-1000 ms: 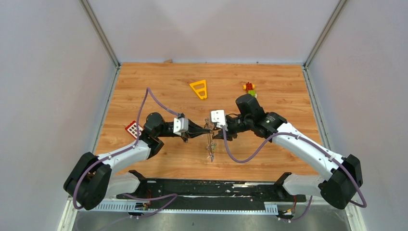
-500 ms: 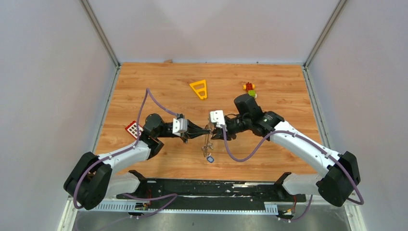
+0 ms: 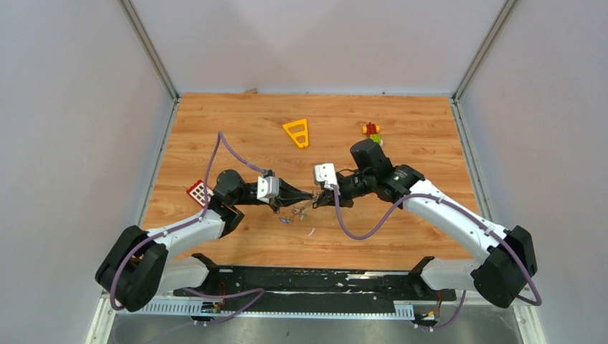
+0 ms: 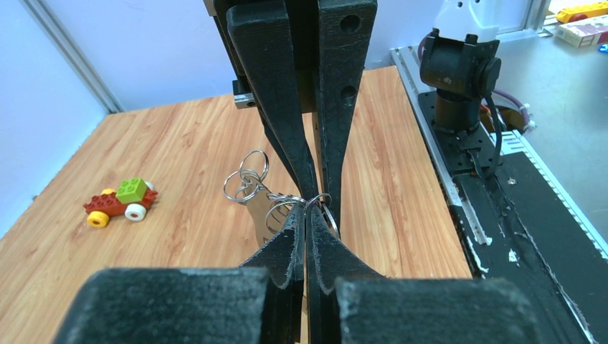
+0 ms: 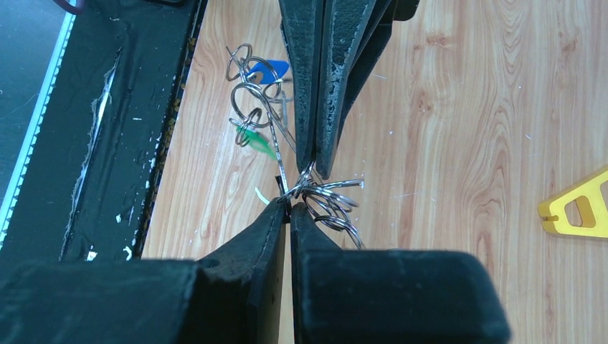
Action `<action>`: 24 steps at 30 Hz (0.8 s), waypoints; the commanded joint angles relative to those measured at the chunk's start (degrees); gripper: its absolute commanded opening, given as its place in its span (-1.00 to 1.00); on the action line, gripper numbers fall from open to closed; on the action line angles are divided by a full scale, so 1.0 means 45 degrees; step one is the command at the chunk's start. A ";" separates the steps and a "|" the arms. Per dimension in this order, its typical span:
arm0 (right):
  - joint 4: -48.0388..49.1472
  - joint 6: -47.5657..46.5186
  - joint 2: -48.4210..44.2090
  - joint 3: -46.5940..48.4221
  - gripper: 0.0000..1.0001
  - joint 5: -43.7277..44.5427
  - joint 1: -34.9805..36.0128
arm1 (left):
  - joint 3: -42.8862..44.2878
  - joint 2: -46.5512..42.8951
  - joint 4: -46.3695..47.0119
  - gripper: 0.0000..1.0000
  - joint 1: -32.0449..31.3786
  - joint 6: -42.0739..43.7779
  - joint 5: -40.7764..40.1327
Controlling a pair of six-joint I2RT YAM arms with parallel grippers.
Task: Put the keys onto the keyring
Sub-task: Adjust the key on the keyring.
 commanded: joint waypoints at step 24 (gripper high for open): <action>-0.1145 -0.0666 0.1180 0.0840 -0.85 -0.0182 -0.0102 | 0.0056 0.0045 0.1184 -1.00 -0.0052 -0.0050 0.0789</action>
